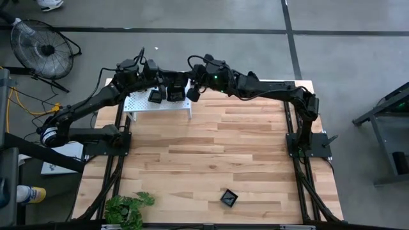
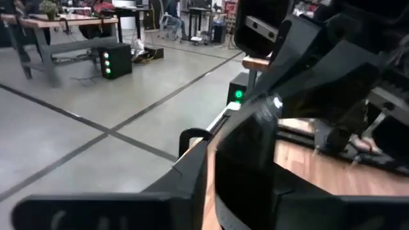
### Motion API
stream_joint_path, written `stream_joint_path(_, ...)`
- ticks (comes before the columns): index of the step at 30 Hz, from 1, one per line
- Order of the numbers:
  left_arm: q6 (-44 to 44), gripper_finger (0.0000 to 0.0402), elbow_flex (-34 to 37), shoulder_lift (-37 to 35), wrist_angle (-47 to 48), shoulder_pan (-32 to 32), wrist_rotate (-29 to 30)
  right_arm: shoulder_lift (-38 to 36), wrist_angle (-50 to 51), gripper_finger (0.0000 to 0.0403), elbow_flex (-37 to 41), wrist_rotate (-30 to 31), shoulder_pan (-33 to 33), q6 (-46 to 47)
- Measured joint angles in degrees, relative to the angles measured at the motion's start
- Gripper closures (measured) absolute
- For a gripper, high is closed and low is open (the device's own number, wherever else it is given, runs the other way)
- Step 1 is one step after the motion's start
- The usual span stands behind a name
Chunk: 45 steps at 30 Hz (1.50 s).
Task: Pick & Place Mini shaped plates
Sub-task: Stack the black leaf shaped plate on top of the black leaf shaped plate on the shelf
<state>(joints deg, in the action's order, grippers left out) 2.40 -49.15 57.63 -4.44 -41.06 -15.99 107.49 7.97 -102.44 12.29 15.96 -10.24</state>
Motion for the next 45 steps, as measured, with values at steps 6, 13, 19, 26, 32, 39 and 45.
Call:
stream_joint_path(6,-6.5,0.0275,0.0,0.1,-1.3,0.0,-1.4,0.0,-0.3,0.0402,0.0,0.9,0.1,1.3)
stream_joint_path(13,-15.2,0.0236,0.0,-0.5,-3.4,-0.1,0.3,0.0,0.0,0.0403,0.0,4.2,0.1,2.6)
stream_joint_path(19,-23.9,0.0231,0.0,-0.9,-3.3,-0.1,0.5,-0.1,0.4,0.0403,0.0,6.9,0.2,3.2)
stream_joint_path(26,-38.9,0.0231,0.0,-3.0,-3.2,-0.1,0.7,-1.4,3.3,0.0403,-0.5,7.4,1.8,8.9)
stream_joint_path(32,-55.9,0.0231,0.0,-5.9,-6.7,-0.1,-1.5,-2.0,11.0,0.0403,-4.9,2.4,4.4,15.3)
stream_joint_path(39,-72.7,0.0231,0.0,-6.4,-6.2,0.9,-3.9,-2.0,20.5,0.0403,-9.4,-10.2,8.4,28.1)
stream_joint_path(45,-84.5,0.0231,0.0,-6.4,-1.1,5.8,-3.7,-2.0,26.4,0.0403,-9.3,-18.9,11.1,35.8)
